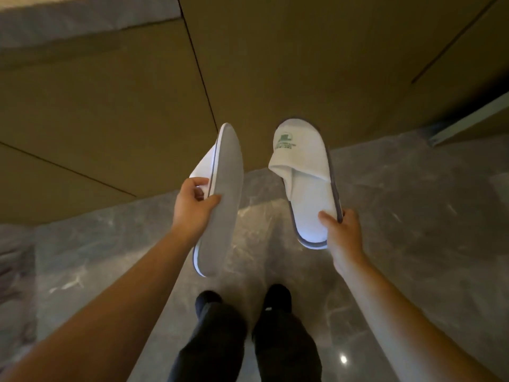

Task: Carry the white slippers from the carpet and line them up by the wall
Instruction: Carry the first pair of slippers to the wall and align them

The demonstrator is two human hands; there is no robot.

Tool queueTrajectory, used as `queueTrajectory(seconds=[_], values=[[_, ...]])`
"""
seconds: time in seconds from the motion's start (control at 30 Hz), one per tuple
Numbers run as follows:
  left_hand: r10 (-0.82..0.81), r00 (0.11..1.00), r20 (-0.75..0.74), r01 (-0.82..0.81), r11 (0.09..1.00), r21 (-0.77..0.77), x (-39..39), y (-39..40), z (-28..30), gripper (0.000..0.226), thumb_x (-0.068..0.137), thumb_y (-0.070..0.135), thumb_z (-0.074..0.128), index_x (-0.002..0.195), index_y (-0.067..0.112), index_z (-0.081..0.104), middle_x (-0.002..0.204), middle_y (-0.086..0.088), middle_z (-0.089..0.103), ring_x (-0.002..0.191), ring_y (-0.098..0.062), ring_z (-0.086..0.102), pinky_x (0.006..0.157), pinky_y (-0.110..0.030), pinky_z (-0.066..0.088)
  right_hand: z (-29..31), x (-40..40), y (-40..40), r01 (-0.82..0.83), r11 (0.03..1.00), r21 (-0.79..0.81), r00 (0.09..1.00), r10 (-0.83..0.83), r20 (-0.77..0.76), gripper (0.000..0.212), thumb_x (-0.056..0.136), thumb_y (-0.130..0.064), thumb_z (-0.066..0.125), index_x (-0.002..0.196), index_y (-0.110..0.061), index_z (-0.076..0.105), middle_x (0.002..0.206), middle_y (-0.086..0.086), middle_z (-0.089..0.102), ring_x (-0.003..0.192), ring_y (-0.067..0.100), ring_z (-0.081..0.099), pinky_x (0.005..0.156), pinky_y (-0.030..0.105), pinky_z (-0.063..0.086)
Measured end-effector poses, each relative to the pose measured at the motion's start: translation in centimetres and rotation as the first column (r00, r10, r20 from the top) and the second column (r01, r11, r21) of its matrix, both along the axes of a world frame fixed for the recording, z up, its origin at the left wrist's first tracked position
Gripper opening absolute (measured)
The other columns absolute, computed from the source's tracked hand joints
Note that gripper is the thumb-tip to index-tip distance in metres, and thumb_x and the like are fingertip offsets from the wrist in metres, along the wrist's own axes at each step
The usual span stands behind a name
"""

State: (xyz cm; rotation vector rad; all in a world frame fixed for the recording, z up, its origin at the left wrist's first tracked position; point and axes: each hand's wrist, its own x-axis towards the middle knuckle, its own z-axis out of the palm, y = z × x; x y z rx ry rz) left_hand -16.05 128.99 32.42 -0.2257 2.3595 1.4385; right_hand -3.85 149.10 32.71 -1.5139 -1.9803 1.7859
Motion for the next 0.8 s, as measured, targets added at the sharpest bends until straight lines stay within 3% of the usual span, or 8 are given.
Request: queueTrajectory(seconds=[0.13,0.3,0.37,0.53,0.67,0.8], values=[[0.008,1.0,-0.004,-0.008,1.0,-0.004,-1.9,1.8,-10.2,0.027,0.074,0.01,0.064,0.092,0.02,0.047,0.069,0.005,0.041,0.061,-0.009,0.044,0.054,-0.015,0.04,-10.1,-1.6,0.9,0.026,0.998,-0.05,1.0,-0.025,0.013,0.02,0.082,-0.009,0.055,0.096,-0.008,0.041,0.095,0.009,0.048,0.085,0.022,0.047,0.059,0.026,0.039],[-0.035,0.999,-0.011,0.035,0.999,0.008,-2.7,3.1,-24.9,0.027,0.075,0.009,0.064,0.093,0.02,0.048,0.069,0.005,0.04,0.062,-0.011,0.042,0.055,-0.013,0.038,-24.8,-2.5,0.8,0.115,0.991,-0.063,0.993,-0.114,0.017,0.021,0.084,-0.009,0.054,0.101,-0.006,0.042,0.089,0.004,0.047,0.076,0.016,0.047,0.065,0.026,0.043],[-0.065,0.998,-0.026,0.065,0.998,0.026,-2.9,3.4,-30.9,0.026,0.075,0.008,0.063,0.093,0.02,0.048,0.069,0.004,0.039,0.062,-0.011,0.041,0.05,-0.008,0.036,-31.2,-2.6,0.8,0.133,0.99,-0.049,0.991,-0.133,0.018,0.023,0.084,-0.009,0.054,0.103,-0.004,0.042,0.094,0.007,0.048,0.081,0.018,0.047,0.075,0.031,0.044],[-0.119,0.992,-0.03,0.121,0.99,0.071,-4.0,4.1,-43.8,0.026,0.075,0.003,0.062,0.093,0.017,0.048,0.067,0.003,0.037,0.059,-0.012,0.039,0.046,-0.007,0.035,-45.6,-3.4,2.2,0.227,0.973,-0.046,0.974,-0.226,0.023,0.036,0.084,-0.011,0.054,0.116,-0.001,0.04,0.104,0.01,0.047,0.095,0.022,0.047,0.083,0.034,0.044],[-0.148,0.987,-0.055,0.153,0.981,0.116,-5.4,4.6,-50.5,0.028,0.074,0.001,0.062,0.092,0.016,0.048,0.067,0.0,0.038,0.06,-0.014,0.038,0.058,-0.024,0.039,-53.6,-4.6,4.0,0.278,0.96,-0.007,0.96,-0.278,0.015,0.038,0.083,-0.012,0.056,0.116,0.003,0.043,0.11,0.016,0.052,0.096,0.027,0.05,0.081,0.035,0.044],[-0.204,0.971,-0.123,0.215,0.973,0.086,-6.4,5.0,-52.5,0.028,0.074,0.001,0.063,0.091,0.017,0.05,0.063,0.002,0.035,0.055,-0.012,0.035,0.046,-0.009,0.035,-56.9,-5.6,5.2,0.237,0.97,0.052,0.97,-0.239,0.038,0.042,0.078,-0.01,0.063,0.113,0.007,0.046,0.115,0.024,0.058,0.103,0.038,0.056,0.083,0.041,0.048]])
